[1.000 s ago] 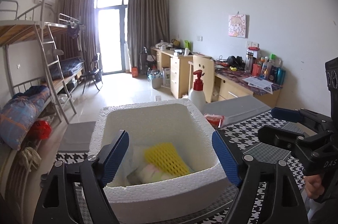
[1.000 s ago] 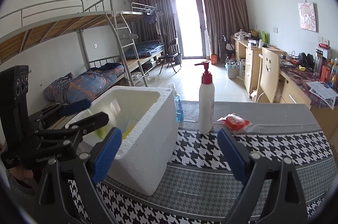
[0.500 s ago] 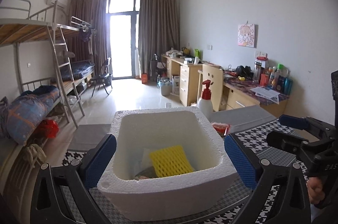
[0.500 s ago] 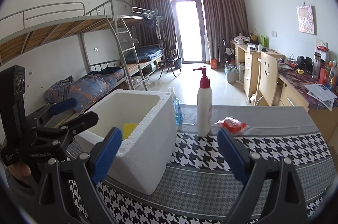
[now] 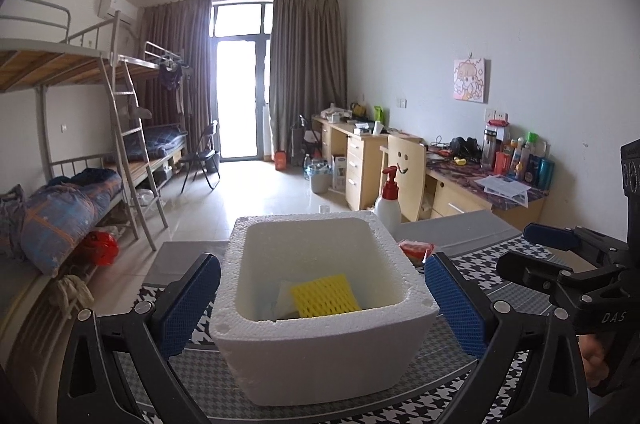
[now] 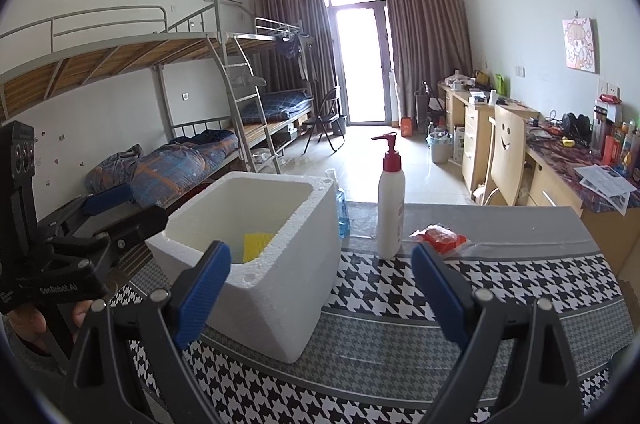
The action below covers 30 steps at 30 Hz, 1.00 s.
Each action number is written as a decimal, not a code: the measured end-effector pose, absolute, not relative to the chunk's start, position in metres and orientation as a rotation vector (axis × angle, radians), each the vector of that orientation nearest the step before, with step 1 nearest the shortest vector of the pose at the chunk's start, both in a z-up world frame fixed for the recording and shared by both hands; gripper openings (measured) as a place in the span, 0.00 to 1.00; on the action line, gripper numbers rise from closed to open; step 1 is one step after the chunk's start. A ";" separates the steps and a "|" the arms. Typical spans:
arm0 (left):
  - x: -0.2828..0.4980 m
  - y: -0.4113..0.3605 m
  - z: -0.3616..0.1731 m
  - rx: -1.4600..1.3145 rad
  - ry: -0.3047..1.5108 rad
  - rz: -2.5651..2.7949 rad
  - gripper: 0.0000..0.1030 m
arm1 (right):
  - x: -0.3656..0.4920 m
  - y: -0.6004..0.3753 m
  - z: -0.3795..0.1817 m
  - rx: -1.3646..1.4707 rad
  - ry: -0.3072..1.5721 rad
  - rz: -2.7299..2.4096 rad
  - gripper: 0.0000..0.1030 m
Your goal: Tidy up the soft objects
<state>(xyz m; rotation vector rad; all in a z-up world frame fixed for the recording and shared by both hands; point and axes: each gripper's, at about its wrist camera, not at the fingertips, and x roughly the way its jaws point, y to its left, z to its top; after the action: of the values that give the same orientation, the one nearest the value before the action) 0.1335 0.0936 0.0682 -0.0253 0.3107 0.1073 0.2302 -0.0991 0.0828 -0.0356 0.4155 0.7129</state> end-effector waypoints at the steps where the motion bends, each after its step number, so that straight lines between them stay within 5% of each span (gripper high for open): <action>1: 0.131 0.094 0.068 -0.024 0.308 0.108 0.99 | 0.229 -0.099 0.083 -0.036 0.413 0.712 0.91; 30: 0.079 0.076 0.057 -0.034 0.233 0.133 0.99 | 0.180 -0.117 0.075 -0.061 0.325 0.679 0.91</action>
<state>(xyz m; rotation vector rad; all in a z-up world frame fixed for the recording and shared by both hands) 0.0791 0.0760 0.0571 -0.0344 0.2334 0.1329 0.1799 -0.1173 0.0753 -0.0611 0.3254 0.6793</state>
